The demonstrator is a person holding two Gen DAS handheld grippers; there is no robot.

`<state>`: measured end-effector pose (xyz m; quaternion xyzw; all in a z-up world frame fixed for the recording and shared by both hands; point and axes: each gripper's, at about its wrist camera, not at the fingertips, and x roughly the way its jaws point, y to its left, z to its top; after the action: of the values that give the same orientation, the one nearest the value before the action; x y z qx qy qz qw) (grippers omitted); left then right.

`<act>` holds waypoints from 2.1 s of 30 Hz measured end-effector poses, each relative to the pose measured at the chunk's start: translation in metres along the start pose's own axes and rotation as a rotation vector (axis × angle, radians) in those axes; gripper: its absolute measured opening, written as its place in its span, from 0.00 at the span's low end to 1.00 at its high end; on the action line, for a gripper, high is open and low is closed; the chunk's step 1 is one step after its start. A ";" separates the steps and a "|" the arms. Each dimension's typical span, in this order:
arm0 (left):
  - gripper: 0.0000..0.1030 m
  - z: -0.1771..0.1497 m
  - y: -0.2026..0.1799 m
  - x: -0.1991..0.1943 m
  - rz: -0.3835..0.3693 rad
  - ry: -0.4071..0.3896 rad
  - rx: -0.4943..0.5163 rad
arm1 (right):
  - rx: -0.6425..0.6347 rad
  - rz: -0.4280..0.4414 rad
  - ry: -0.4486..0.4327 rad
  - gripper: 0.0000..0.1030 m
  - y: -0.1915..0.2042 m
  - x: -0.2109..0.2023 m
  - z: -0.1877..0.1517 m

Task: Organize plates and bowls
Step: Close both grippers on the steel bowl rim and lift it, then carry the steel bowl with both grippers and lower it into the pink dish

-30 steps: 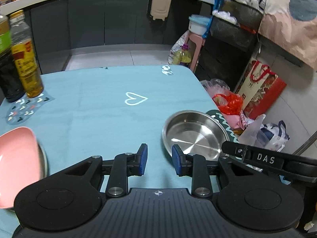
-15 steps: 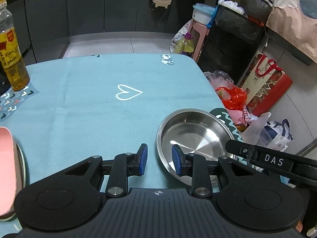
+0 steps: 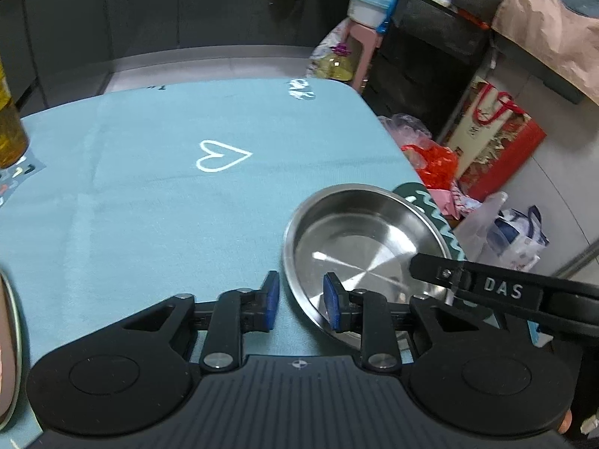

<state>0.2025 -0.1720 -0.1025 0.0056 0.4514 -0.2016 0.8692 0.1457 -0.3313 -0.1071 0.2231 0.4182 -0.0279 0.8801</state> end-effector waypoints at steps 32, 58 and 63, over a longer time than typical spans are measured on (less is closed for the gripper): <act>0.16 -0.022 0.053 -0.083 0.009 -0.166 -0.045 | -0.133 0.026 -0.066 0.20 0.075 -0.032 -0.022; 0.16 -0.064 0.183 -0.165 0.127 -0.287 -0.258 | -0.398 0.117 -0.027 0.20 0.221 -0.025 -0.055; 0.16 -0.074 0.204 -0.171 0.140 -0.288 -0.295 | -0.436 0.122 -0.005 0.20 0.245 -0.019 -0.065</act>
<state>0.1294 0.0887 -0.0471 -0.1193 0.3459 -0.0712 0.9279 0.1442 -0.0869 -0.0388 0.0526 0.3976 0.1160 0.9087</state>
